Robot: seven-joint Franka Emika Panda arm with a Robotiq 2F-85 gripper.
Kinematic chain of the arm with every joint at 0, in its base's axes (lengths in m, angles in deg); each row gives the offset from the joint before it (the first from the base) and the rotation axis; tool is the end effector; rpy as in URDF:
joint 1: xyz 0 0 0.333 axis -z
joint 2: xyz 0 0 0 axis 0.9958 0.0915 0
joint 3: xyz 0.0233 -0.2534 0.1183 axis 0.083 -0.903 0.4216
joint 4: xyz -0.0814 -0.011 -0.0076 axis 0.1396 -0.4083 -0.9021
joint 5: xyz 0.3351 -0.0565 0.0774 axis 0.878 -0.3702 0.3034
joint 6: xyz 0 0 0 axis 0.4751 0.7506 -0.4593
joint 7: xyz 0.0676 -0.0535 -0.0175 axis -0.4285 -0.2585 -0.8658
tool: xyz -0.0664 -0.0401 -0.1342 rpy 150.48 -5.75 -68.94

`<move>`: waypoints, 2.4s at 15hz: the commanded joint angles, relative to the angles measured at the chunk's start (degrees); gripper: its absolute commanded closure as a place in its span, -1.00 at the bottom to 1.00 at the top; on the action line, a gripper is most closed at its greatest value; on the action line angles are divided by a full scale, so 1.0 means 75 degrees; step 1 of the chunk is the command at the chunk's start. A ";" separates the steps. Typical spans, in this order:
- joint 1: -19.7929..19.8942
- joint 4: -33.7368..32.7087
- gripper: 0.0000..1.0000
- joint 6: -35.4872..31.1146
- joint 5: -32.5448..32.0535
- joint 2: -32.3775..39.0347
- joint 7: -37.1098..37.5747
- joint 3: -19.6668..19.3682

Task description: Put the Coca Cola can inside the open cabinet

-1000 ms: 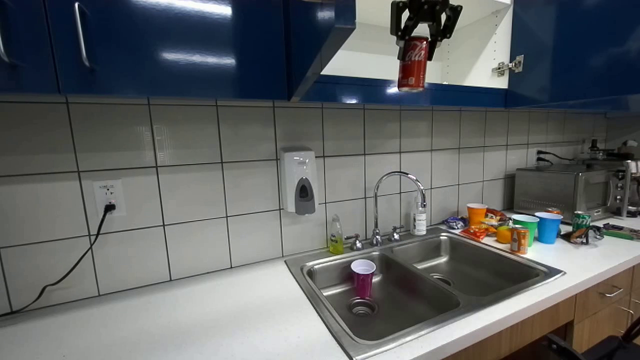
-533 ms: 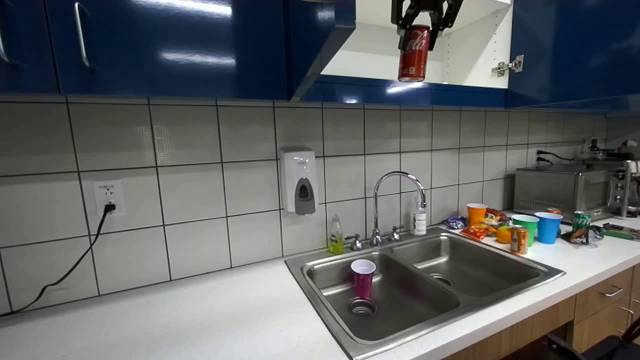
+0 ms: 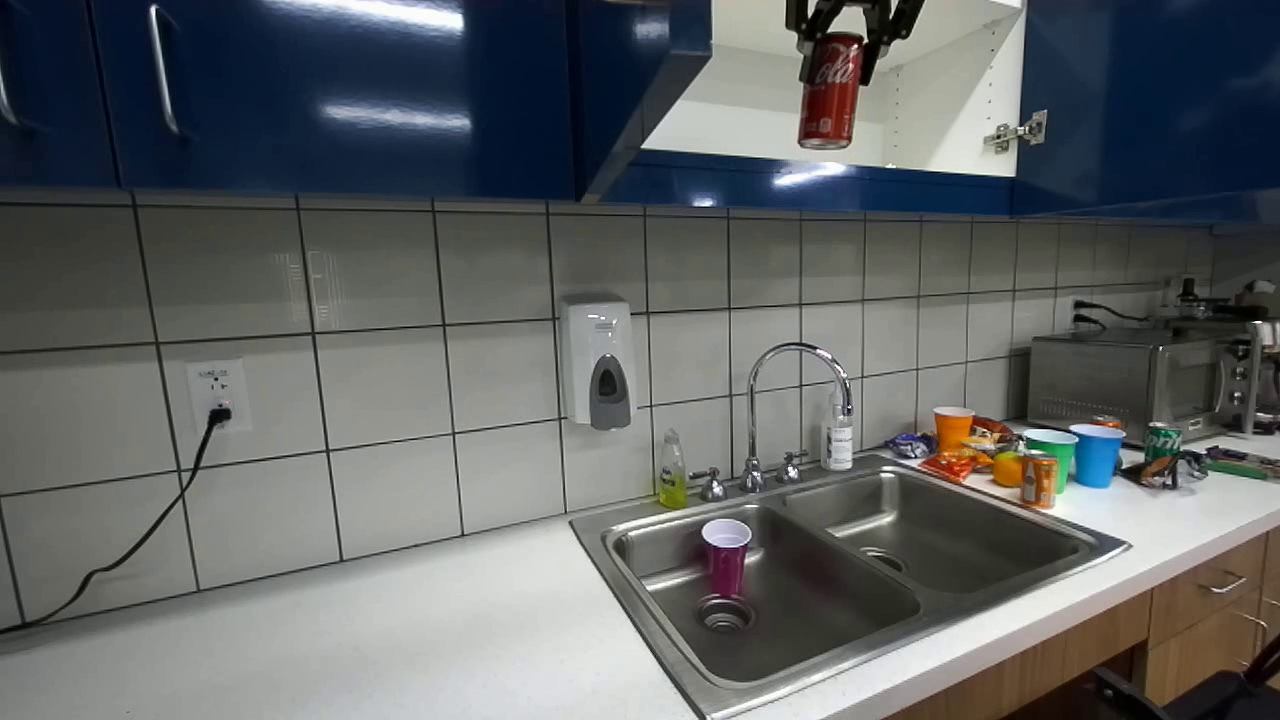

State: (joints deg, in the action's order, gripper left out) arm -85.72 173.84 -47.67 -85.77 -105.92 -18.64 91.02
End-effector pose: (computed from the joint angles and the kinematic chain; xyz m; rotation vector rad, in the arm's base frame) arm 0.3360 0.0501 0.6724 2.9484 -0.2312 0.8106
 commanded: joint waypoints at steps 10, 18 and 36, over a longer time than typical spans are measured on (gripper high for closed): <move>0.0294 -0.0996 0.22 0.0246 -0.0020 0.0458 0.0107 0.0124; 0.0409 -0.1713 0.22 0.0171 -0.0101 0.1203 0.0151 0.0121; 0.0341 -0.2695 0.22 -0.0610 -0.0327 0.2402 0.0207 0.0109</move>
State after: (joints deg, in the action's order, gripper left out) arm -83.93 156.63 -51.52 -86.77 -89.81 -18.62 91.02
